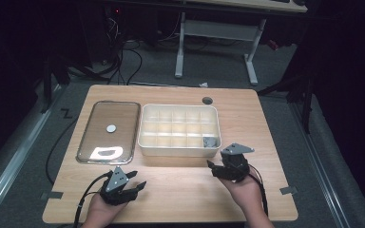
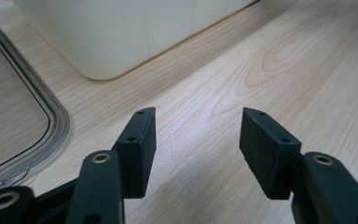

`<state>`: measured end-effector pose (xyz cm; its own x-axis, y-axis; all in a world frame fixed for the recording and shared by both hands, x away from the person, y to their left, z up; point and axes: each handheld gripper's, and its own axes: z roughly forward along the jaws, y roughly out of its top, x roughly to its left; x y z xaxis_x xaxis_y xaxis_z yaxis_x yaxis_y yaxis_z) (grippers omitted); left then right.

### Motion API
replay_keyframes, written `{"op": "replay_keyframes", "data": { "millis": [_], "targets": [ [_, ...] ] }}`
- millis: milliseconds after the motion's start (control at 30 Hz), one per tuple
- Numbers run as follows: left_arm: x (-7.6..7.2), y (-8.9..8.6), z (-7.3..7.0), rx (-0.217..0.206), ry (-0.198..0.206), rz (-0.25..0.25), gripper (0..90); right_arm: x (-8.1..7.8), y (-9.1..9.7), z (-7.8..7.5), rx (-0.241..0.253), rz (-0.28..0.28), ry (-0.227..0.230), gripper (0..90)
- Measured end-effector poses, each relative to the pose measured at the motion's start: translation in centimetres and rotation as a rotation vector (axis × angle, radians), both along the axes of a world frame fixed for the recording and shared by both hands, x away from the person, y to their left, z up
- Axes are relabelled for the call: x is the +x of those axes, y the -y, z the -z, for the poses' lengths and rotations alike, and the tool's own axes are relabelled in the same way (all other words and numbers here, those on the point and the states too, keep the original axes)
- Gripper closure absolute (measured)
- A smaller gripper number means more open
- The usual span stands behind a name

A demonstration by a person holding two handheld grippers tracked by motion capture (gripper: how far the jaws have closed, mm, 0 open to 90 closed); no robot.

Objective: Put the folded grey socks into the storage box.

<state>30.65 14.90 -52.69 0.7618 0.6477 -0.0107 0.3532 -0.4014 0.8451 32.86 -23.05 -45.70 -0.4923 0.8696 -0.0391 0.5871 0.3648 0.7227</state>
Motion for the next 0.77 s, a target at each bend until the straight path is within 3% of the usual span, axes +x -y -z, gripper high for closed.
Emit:
{"op": "replay_keyframes", "data": {
  "millis": [133, 167, 267, 333, 367, 400, 467, 500, 533, 567, 600, 767],
  "targets": [
    [0.0, 0.0, 0.0, -0.004, 0.001, 0.0, 46.6, -1.7, -0.4, 2.5, 0.029, -0.014, 0.022, 37.2],
    [0.0, 0.0, -0.1, -0.005, 0.002, 0.0, 46.6, -1.7, -0.4, 2.5, 0.029, -0.014, 0.022, 37.2],
    [-0.1, 0.0, -0.1, -0.011, 0.001, 0.0, 46.6, -2.6, -0.7, 4.3, 0.094, -0.012, 0.014, 37.5],
    [-0.2, 0.1, -0.2, -0.017, -0.002, 0.005, 46.6, -3.9, -1.0, 5.6, 0.138, 0.017, 0.062, 40.3],
    [-0.2, 0.1, -0.2, -0.017, -0.002, 0.005, 46.8, -3.9, -1.0, 5.6, 0.138, 0.017, 0.062, 40.3],
    [-0.3, 0.2, -0.2, -0.019, -0.002, 0.007, 46.8, -4.9, -0.9, 6.2, 0.202, 0.044, 0.095, 40.1],
    [-0.4, 0.3, -0.2, -0.019, -0.002, 0.014, 46.9, -5.2, -1.1, 6.1, 0.19, 0.017, 0.085, 41.1],
    [-0.4, 0.3, -0.2, -0.016, -0.002, 0.017, 46.8, -5.5, -1.3, 5.8, 0.136, 0.007, 0.125, 42.7],
    [-0.5, 0.4, -0.2, -0.012, -0.003, 0.019, 46.9, -5.7, -0.9, 5.5, 0.123, 0.023, 0.146, 41.8],
    [-0.4, 0.4, -0.1, -0.012, -0.005, 0.02, 46.9, -5.7, -0.9, 5.5, 0.123, 0.023, 0.146, 41.8],
    [-0.4, 0.5, -0.1, -0.013, -0.007, 0.019, 46.8, -5.4, -0.5, 5.8, 0.154, 0.029, 0.121, 41.3],
    [-0.5, 0.7, -0.1, -0.01, -0.008, 0.018, 46.8, -5.3, -0.1, 6.2, 0.14, 0.044, 0.103, 41.0]
  ]
}}
